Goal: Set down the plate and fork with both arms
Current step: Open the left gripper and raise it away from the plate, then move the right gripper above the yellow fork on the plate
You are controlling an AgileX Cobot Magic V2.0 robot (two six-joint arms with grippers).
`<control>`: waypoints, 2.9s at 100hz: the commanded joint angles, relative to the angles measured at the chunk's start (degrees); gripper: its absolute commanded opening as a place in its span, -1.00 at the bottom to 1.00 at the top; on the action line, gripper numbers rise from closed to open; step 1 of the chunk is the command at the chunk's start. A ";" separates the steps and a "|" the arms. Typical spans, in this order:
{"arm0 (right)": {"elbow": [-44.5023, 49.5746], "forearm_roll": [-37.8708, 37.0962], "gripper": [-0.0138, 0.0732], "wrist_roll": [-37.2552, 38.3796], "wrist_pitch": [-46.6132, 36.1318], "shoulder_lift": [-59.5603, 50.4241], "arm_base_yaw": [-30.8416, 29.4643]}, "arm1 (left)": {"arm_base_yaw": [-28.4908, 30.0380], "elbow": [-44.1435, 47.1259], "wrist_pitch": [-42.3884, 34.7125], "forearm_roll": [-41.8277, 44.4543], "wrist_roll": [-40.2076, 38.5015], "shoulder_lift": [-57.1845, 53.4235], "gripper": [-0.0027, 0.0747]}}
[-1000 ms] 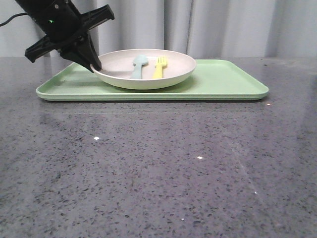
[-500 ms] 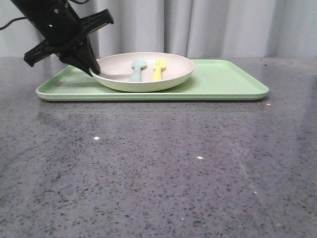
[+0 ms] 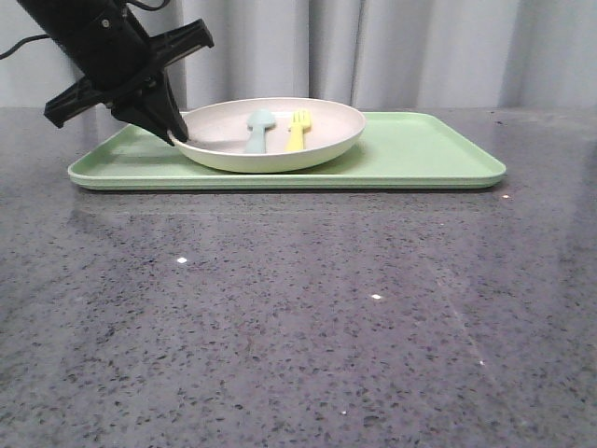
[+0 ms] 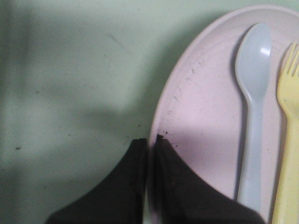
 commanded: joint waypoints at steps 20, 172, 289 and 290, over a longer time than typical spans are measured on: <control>-1.88 0.13 0.44 -0.23 -4.48 0.76 -0.30 | -0.51 -1.57 -2.96 -1.82 -0.68 -3.20 -0.77; -1.88 0.13 0.44 -0.23 -4.95 0.76 -0.30 | 12.04 21.81 -5.20 27.37 -0.68 -45.17 0.26; -8.65 6.69 0.44 -0.92 -11.70 10.48 1.20 | 12.05 53.43 -8.26 25.77 -0.68 -78.46 0.26; -9.00 6.69 0.44 -1.06 -11.48 11.32 1.51 | 12.05 53.43 -8.26 25.77 -0.68 -78.46 0.26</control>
